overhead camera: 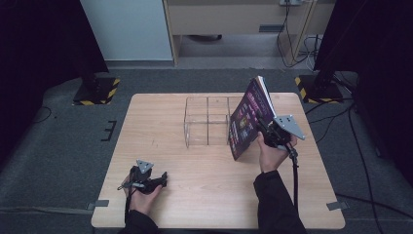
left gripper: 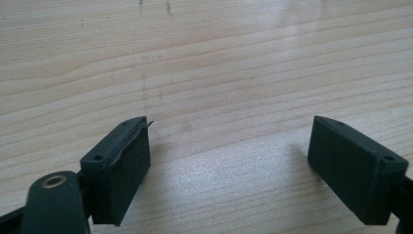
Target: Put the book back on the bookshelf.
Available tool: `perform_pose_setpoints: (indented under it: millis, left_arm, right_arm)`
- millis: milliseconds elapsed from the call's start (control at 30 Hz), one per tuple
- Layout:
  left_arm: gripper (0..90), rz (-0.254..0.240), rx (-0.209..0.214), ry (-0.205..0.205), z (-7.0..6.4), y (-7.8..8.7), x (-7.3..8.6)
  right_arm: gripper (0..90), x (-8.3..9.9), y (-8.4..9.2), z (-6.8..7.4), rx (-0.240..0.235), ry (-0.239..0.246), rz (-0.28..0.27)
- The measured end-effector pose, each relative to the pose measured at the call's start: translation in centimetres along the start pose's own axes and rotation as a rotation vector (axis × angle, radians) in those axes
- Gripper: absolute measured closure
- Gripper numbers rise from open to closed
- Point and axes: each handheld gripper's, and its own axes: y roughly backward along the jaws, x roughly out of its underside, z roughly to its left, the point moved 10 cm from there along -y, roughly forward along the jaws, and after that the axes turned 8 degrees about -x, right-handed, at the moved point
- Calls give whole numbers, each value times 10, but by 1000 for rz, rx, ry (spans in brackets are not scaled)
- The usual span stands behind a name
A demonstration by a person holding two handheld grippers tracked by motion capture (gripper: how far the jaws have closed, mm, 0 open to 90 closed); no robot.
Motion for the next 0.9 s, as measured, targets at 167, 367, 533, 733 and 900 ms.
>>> perform_pose_setpoints:
  millis: [167,367,533,733,900]
  left_arm:
    - [148,0,0,0,0,0,0]
    - [148,0,0,0,0,0,0]
    - [148,0,0,0,0,0,0]
    - [148,0,0,0,0,0,0]
    - [148,0,0,0,0,0,0]
  right_arm:
    - [526,3,-2,-2,-5,-8,13]
    - [406,12,-2,-5,-25,-52,55]
    - [331,20,7,0,-89,-56,77]
    - [243,37,27,6,-191,-43,131]
    - [229,58,47,3,-234,-32,172]
